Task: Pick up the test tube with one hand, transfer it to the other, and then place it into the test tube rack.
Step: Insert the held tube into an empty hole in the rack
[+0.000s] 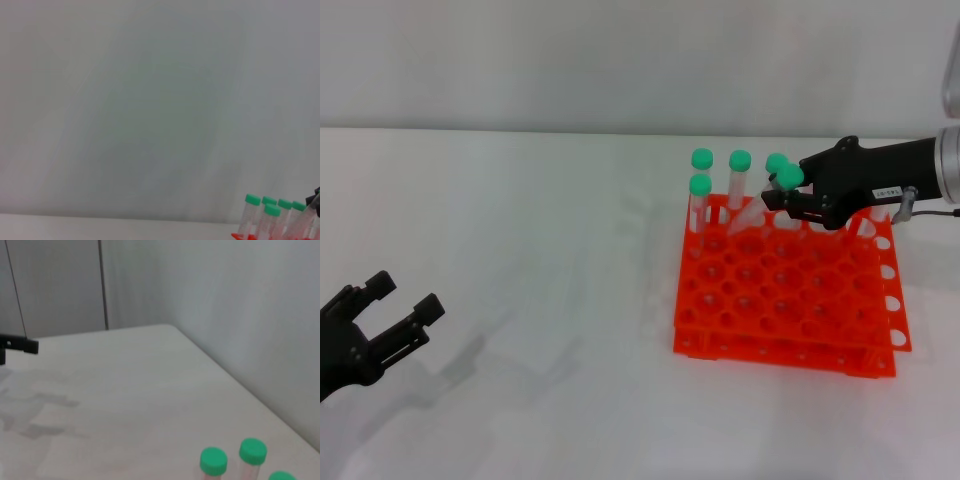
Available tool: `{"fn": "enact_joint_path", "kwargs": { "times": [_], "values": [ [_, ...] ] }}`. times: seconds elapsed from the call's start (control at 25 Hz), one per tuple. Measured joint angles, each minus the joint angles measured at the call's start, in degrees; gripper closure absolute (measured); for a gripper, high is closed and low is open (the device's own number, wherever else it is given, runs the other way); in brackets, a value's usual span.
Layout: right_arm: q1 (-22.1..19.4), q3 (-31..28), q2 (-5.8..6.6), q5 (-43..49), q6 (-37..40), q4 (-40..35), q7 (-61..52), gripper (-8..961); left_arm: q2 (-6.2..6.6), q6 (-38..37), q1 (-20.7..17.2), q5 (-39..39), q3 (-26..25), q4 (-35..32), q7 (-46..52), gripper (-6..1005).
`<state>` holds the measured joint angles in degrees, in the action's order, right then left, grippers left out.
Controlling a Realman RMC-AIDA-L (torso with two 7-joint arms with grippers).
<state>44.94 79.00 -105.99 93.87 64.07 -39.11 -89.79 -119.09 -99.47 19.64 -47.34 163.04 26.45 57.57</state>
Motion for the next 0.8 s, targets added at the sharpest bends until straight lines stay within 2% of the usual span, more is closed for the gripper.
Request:
{"fn": "enact_joint_path", "kwargs": {
  "times": [0.52,0.8],
  "values": [
    [1.9,0.1,-1.06,2.6,-1.1,-0.1,-1.0,752,0.05,-0.1,0.0,0.6,0.0,0.0,0.0,115],
    [4.8,0.1,-2.74,7.5,-1.2,-0.1,-2.8,752,0.09,0.1,0.0,0.7,0.0,0.0,-0.3,115]
  ]
}}
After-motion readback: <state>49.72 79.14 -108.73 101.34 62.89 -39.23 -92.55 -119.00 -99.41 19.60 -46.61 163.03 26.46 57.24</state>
